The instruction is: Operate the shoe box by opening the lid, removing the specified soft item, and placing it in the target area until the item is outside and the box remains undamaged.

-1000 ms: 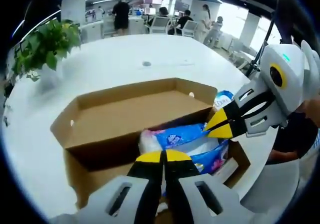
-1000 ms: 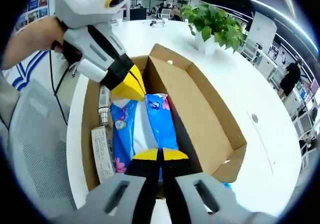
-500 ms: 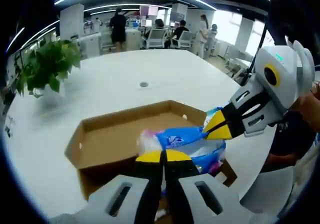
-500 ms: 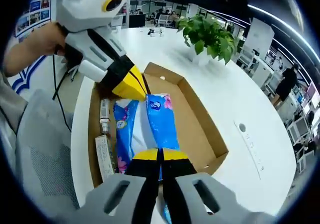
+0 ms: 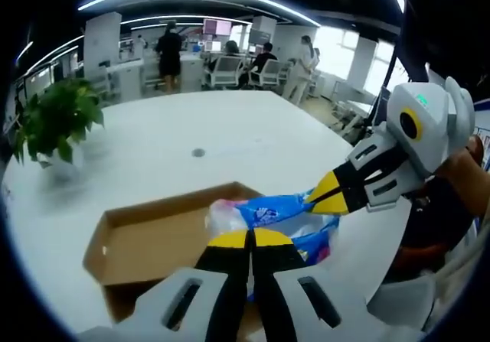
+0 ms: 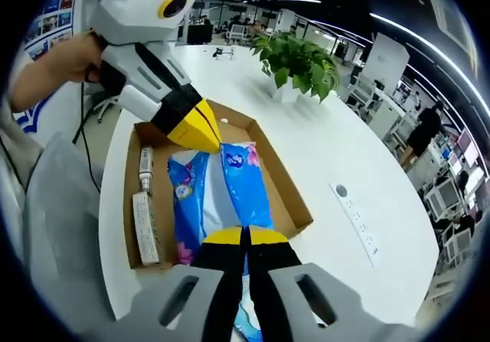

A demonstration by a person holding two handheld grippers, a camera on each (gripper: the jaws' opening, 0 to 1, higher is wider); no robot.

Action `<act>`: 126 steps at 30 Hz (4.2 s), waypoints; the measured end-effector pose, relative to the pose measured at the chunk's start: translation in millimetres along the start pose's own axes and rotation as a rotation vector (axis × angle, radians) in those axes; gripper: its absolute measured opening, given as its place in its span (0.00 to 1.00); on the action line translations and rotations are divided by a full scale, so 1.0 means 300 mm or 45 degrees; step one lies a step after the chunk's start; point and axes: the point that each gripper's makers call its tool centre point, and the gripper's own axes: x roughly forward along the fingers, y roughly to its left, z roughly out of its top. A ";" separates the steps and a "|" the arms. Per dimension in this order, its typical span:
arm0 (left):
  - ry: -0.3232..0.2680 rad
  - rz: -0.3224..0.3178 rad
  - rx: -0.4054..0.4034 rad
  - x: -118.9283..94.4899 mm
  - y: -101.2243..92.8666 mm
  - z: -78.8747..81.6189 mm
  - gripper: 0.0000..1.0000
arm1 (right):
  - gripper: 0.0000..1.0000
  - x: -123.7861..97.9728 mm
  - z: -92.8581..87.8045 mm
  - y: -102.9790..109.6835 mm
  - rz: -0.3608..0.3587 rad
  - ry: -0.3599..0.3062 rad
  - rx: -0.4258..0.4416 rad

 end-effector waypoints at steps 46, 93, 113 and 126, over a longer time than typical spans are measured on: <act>0.113 -0.360 0.148 0.425 -0.538 0.044 0.00 | 0.00 -0.294 -0.513 -0.335 -0.254 0.144 0.076; 0.359 -0.517 0.347 0.813 -0.796 -0.134 0.00 | 0.00 -0.306 -0.992 -0.418 -0.366 0.392 0.227; 0.395 -0.479 0.427 0.822 -0.786 -0.173 0.00 | 0.00 -0.276 -1.017 -0.401 -0.343 0.412 0.225; 0.379 -0.496 0.509 0.814 -0.787 -0.164 0.00 | 0.00 -0.285 -1.019 -0.402 -0.347 0.445 0.214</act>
